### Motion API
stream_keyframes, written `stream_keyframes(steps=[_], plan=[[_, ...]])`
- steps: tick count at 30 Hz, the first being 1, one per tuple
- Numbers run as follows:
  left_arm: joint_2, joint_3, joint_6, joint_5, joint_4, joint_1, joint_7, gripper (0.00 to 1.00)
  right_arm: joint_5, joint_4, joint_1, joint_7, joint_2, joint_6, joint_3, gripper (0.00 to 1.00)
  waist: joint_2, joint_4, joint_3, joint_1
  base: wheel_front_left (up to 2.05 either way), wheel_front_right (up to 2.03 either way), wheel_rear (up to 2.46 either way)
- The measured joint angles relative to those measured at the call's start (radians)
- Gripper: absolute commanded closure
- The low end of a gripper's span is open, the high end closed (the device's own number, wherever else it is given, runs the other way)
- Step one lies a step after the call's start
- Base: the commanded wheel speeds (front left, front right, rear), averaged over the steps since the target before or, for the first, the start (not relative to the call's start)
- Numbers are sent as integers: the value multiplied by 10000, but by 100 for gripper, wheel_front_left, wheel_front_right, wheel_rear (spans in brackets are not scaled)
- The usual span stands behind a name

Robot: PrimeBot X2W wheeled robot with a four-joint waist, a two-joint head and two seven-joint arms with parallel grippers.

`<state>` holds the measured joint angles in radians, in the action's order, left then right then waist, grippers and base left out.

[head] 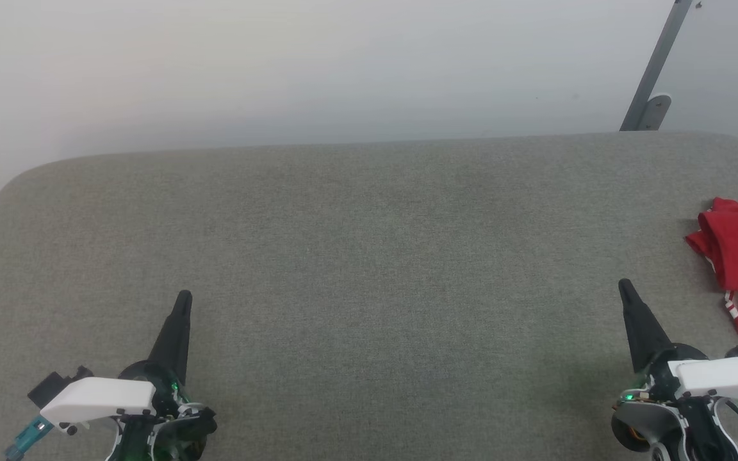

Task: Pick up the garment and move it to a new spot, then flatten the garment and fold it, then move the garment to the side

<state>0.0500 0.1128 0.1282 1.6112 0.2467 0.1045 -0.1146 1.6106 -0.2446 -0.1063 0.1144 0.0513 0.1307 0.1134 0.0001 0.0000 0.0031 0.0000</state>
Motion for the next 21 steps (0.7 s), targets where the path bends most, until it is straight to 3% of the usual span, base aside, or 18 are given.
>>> stream_keyframes(steps=[21], plan=[[0, 2, 0, 0, 0, 0, 0, 100, 0, 0, 0, 0, 0, 0, 0, 100, 0, 0, 0, 0, 0, 0, 0]])
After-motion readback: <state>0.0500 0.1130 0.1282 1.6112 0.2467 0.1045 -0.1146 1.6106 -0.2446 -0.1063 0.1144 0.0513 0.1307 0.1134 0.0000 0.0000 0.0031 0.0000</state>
